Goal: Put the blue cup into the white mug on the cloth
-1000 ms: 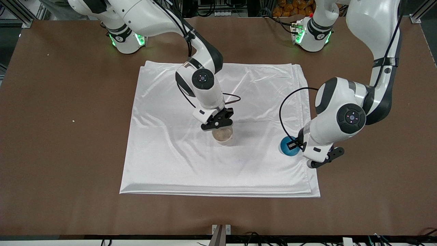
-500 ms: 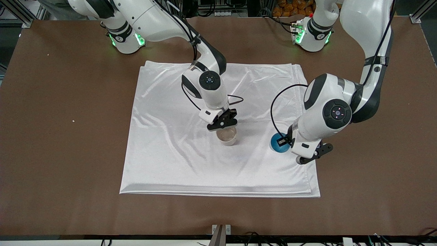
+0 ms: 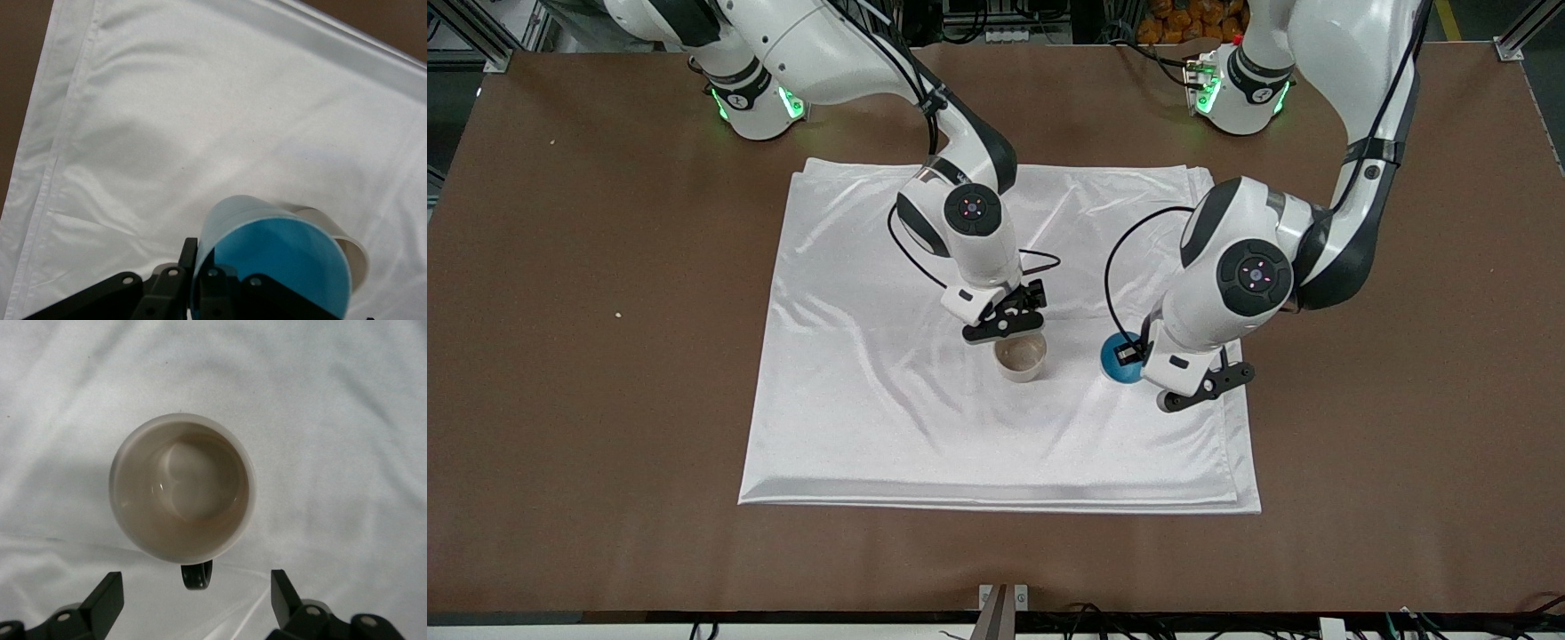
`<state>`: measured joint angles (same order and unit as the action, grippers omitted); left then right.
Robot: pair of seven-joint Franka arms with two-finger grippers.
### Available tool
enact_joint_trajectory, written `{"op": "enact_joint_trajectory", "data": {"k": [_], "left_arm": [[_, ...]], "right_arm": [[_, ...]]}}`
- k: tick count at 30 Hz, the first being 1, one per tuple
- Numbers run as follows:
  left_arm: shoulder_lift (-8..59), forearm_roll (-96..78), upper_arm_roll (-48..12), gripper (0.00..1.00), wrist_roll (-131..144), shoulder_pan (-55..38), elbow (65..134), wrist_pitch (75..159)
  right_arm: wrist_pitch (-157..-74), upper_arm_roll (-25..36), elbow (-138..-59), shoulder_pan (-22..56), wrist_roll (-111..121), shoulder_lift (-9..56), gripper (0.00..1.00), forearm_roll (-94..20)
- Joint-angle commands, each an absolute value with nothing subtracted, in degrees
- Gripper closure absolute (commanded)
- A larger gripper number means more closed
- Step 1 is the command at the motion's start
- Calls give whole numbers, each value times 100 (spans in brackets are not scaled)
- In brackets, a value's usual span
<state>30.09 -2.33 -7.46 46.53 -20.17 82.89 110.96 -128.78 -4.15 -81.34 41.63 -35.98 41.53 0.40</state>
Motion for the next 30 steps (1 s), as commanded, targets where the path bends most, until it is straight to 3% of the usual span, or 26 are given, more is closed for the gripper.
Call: {"op": "enact_joint_trajectory", "data": {"k": [1, 17, 30], "left_arm": [[3023, -316, -703, 100, 4755, -2267, 8262, 11083], [3313, -264, -633, 100, 5431, -3076, 8253, 11671], [3586, -264, -633, 100, 5687, -3234, 8253, 12401]], "right_arm": [[-12086, -431, -7946, 4131, -3709, 3718, 0, 149], [-10214, -439, -7919, 3419, -3621, 1987, 0, 114], [-9053, -422, -7919, 2418, -2392, 1143, 0, 150]]}}
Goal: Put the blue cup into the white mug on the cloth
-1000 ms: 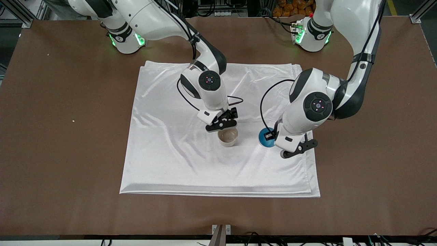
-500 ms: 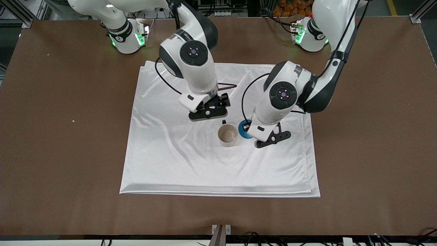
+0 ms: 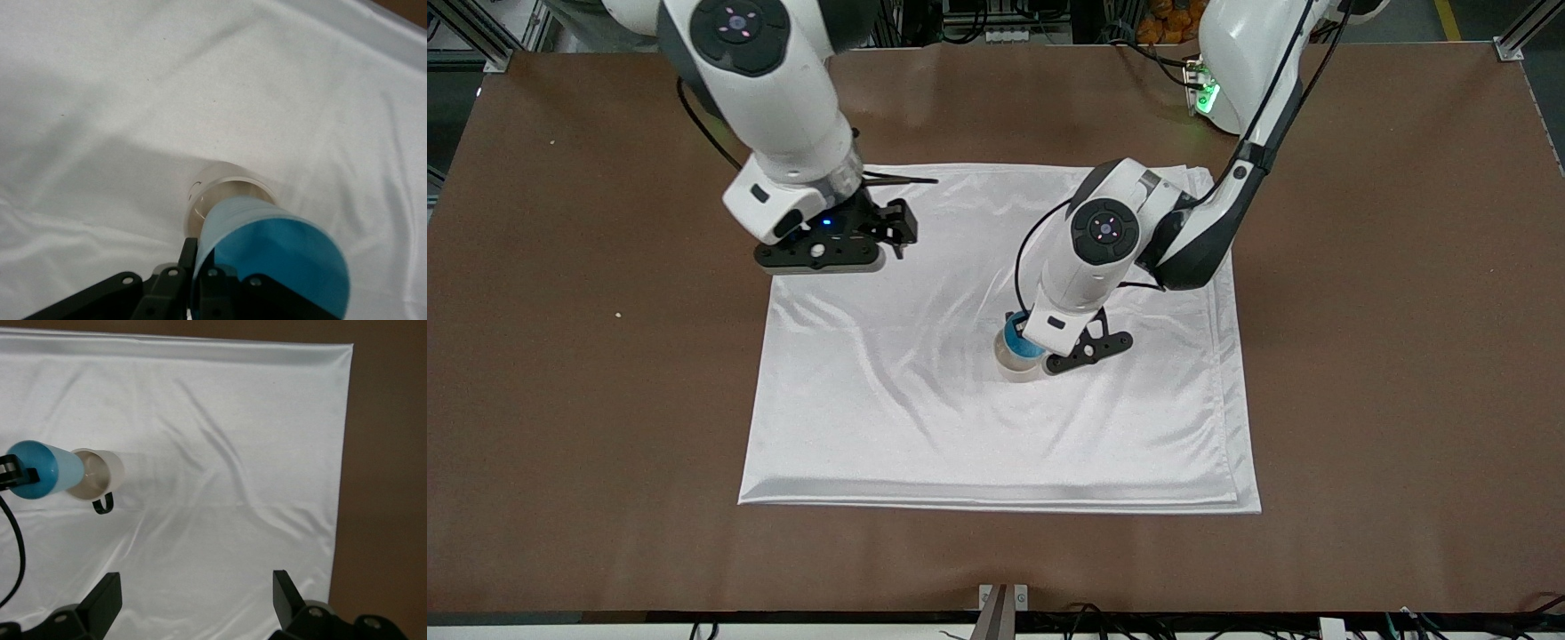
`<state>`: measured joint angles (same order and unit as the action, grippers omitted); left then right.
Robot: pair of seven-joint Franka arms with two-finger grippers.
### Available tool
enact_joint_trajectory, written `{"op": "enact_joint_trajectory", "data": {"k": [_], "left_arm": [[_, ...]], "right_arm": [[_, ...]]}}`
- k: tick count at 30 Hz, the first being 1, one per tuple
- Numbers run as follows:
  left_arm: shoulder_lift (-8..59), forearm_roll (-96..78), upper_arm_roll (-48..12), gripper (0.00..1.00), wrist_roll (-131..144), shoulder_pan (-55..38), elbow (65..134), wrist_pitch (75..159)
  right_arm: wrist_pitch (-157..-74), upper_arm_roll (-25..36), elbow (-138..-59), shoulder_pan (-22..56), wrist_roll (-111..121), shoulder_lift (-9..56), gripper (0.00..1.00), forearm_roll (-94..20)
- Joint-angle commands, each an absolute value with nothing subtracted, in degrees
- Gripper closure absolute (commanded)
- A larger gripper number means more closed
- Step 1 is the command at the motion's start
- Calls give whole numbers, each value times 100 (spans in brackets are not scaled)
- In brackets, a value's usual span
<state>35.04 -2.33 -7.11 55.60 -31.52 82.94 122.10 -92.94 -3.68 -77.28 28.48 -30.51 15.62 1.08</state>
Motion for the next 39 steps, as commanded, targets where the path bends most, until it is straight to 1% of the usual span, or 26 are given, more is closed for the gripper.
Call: {"op": "enact_joint_trajectory", "data": {"k": [1, 4, 11, 21, 23, 31, 39], "left_arm": [[3603, -264, -633, 100, 5695, -3234, 8253, 12427], [3647, -264, -633, 100, 5722, -3234, 8253, 12507], [3762, -264, -633, 100, 5783, -3243, 8253, 12639], [3893, -264, -633, 100, 5783, -3278, 8262, 12639], [3911, -264, -633, 100, 5783, -3278, 8262, 12639], [4025, -264, -633, 100, 5774, -3349, 8262, 12639], [4183, -264, -633, 100, 5775, -3384, 8271, 12762]], "right_arm": [[-8957, -422, -7919, 2286, -2234, 1064, 0, 149], [-8649, -431, -7919, 1952, -1926, 932, 0, 141], [-8288, -439, -7963, 1354, -1715, 615, 0, 141], [-8358, -439, -8042, 783, -1459, 545, 0, 141], [-8472, -439, -8085, 695, -1459, 571, 0, 141], [-9316, -431, -8902, 396, -1117, 317, 0, 141], [-9650, -431, -9281, 115, -949, 202, 0, 132]]}}
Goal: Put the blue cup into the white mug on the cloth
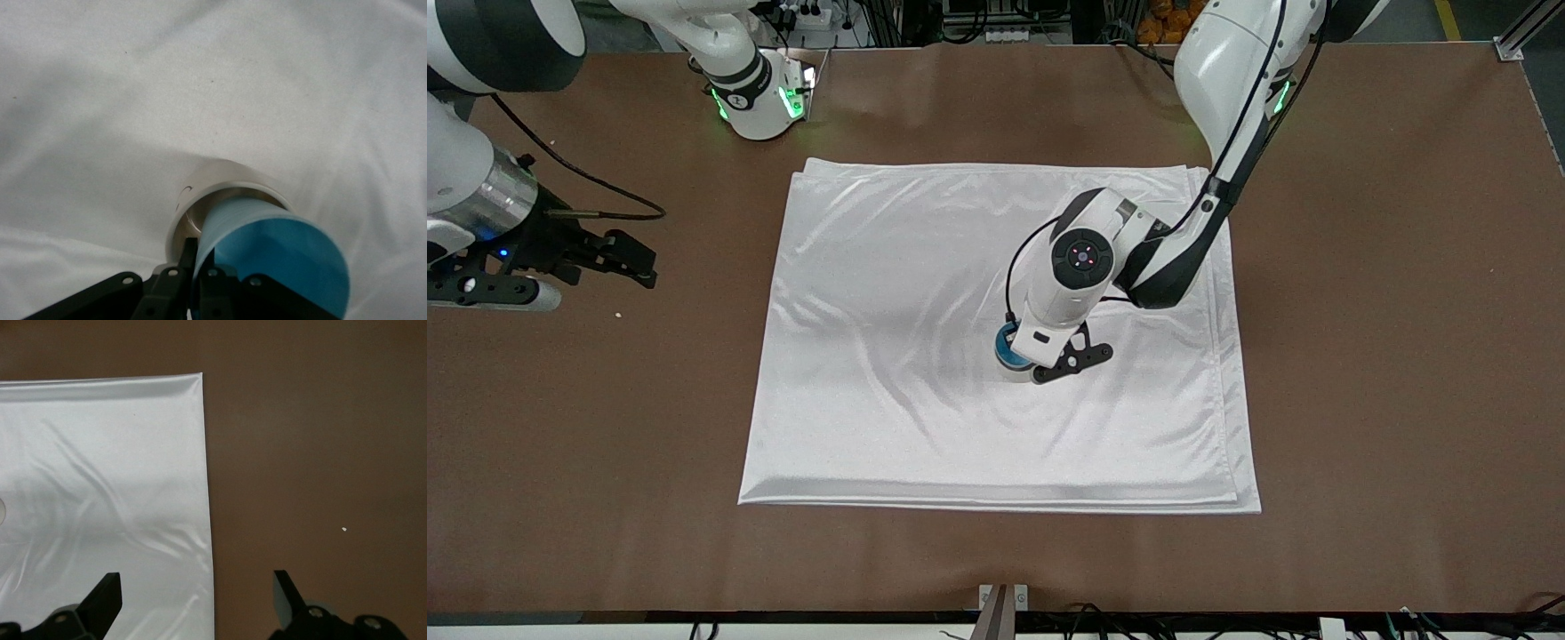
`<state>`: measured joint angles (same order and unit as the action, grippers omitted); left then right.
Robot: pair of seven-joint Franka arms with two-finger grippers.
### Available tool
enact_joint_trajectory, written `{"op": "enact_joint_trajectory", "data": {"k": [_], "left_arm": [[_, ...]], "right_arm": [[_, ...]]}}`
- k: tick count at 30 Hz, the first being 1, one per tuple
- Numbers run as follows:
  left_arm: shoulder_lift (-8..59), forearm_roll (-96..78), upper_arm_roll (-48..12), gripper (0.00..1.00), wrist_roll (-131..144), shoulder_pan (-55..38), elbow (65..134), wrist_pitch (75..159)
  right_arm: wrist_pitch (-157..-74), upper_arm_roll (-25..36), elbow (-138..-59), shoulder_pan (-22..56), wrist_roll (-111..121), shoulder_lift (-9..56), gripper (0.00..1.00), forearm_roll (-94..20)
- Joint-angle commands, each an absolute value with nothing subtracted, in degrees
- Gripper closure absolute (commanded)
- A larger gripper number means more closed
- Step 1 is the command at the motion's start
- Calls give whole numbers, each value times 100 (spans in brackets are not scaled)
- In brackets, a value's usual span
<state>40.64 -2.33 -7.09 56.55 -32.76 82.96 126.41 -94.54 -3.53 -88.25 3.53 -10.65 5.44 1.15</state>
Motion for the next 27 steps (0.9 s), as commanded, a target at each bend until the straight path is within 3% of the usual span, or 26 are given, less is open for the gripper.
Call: {"op": "enact_joint_trajectory", "data": {"k": [1, 11, 13, 16, 18, 20, 27], "left_arm": [[4192, -255, -633, 100, 5774, -3392, 8262, 12762], [4254, -264, -633, 98, 5792, -3375, 8262, 12832], [4254, -272, -633, 80, 5801, -3358, 8262, 12832], [4254, -272, -633, 31, 5792, -3349, 8262, 12832], [4245, -272, -633, 11, 5757, -3349, 8262, 12832], [4245, -272, -633, 1, 5748, -3357, 8262, 12832], [4175, -272, -633, 0, 5748, -3340, 8253, 12832]], "right_arm": [[-9659, -439, -9325, 71, -932, 202, 0, 132], [-10028, -439, -9712, -149, -747, 150, 0, 132], [-10081, -439, -9738, -202, -747, 149, 0, 123], [-10107, -439, -9747, -220, -747, 149, 0, 123], [-10142, -439, -9764, -220, -747, 149, 0, 123], [-10230, -439, -9800, -220, -747, 141, 0, 123], [-10239, -439, -9800, -220, -747, 79, 0, 123]]}}
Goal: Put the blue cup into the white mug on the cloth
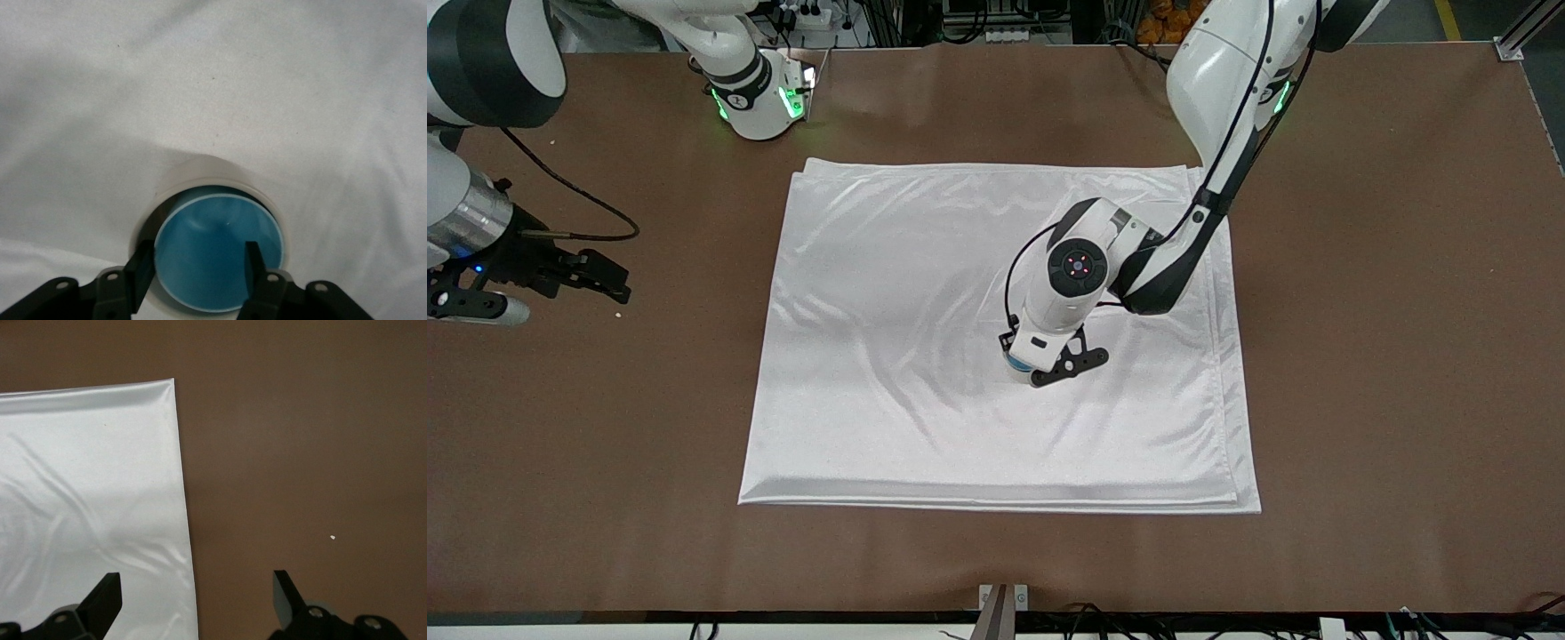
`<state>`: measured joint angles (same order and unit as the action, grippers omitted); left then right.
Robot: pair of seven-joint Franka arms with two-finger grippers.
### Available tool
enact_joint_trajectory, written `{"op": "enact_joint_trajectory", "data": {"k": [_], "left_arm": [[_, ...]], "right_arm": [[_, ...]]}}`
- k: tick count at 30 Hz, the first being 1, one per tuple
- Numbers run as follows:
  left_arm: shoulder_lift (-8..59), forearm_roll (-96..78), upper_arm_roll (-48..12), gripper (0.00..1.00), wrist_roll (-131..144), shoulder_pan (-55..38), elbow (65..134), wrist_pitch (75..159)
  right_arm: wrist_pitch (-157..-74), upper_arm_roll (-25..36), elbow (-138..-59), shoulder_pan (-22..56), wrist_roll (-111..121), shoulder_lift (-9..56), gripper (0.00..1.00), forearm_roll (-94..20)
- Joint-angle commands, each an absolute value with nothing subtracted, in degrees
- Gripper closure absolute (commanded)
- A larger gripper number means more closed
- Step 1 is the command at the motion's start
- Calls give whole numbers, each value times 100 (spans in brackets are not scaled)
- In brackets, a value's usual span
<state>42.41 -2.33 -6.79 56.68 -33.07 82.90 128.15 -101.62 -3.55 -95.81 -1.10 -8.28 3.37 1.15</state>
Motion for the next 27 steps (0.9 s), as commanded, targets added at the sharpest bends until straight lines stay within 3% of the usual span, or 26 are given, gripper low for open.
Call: {"op": "enact_joint_trajectory", "data": {"k": [1, 16, 27], "left_arm": [[4157, -264, -633, 0, 5748, -3331, 8253, 12832], [3753, -255, -519, 0, 5722, -3164, 8262, 12771], [3480, -105, -431, 0, 4949, -2286, 8271, 12419]], "right_arm": [[-10231, -439, -9800, -220, -747, 70, 0, 123], [-9932, -439, -9335, -237, -256, 88, 0, 272], [-9695, -457, -9035, -193, -193, 158, 0, 703]]}}
